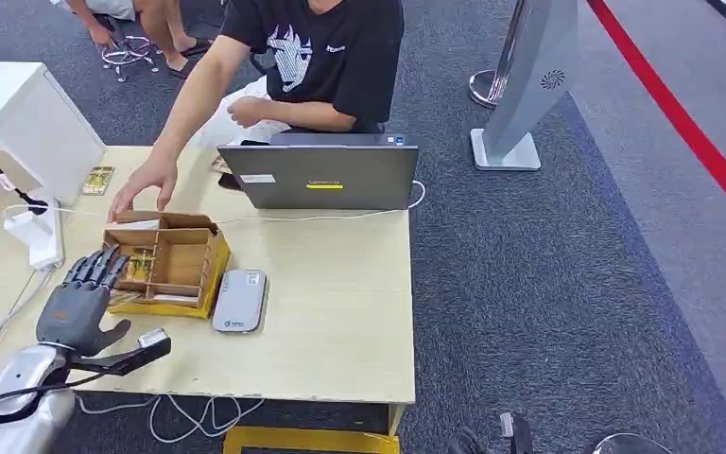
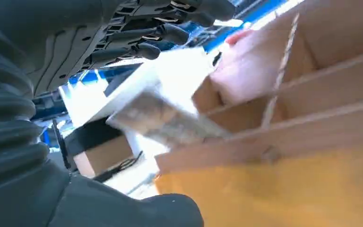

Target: Pass the card to the sensor for recognition and then transmit it.

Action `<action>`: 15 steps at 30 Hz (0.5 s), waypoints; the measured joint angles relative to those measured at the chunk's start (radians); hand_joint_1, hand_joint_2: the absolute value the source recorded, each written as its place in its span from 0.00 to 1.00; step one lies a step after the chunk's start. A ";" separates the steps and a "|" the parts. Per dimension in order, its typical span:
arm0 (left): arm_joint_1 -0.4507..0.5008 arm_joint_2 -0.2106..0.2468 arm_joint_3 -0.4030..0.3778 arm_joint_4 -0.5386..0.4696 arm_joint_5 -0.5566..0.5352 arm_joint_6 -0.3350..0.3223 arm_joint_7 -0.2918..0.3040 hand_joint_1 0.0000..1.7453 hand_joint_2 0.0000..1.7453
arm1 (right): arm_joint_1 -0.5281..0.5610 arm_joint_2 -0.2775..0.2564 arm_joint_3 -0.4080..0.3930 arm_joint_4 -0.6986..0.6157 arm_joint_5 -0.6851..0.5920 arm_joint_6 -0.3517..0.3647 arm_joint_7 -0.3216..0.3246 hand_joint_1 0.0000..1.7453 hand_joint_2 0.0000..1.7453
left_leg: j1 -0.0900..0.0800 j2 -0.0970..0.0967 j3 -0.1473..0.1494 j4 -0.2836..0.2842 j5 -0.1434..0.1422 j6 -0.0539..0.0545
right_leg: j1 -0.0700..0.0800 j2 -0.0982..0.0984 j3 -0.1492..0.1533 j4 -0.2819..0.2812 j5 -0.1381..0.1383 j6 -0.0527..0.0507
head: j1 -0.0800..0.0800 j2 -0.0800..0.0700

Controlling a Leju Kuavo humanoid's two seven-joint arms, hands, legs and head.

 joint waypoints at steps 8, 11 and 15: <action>-0.006 -0.034 0.009 -0.012 -0.008 0.003 0.001 0.00 1.00 | 0.000 0.000 -0.001 0.000 0.000 0.000 0.000 0.00 1.00 | 0.000 0.000 0.000 0.000 0.000 0.000 | 0.000 0.000 0.000 0.000 0.000 0.000 | -0.001 0.000; -0.007 -0.041 0.011 -0.015 -0.008 0.003 0.001 0.00 1.00 | 0.000 0.000 -0.001 0.000 0.000 0.000 0.000 0.00 1.00 | 0.000 0.000 0.000 0.000 0.000 0.000 | 0.000 0.000 0.000 0.000 0.000 0.000 | 0.000 0.000; -0.007 -0.042 0.012 -0.015 -0.008 0.003 0.001 0.00 1.00 | 0.001 0.000 -0.001 0.000 0.000 0.000 0.000 0.00 1.00 | 0.000 0.000 0.000 0.000 0.000 0.000 | 0.000 0.000 0.000 0.000 0.000 0.000 | 0.000 0.000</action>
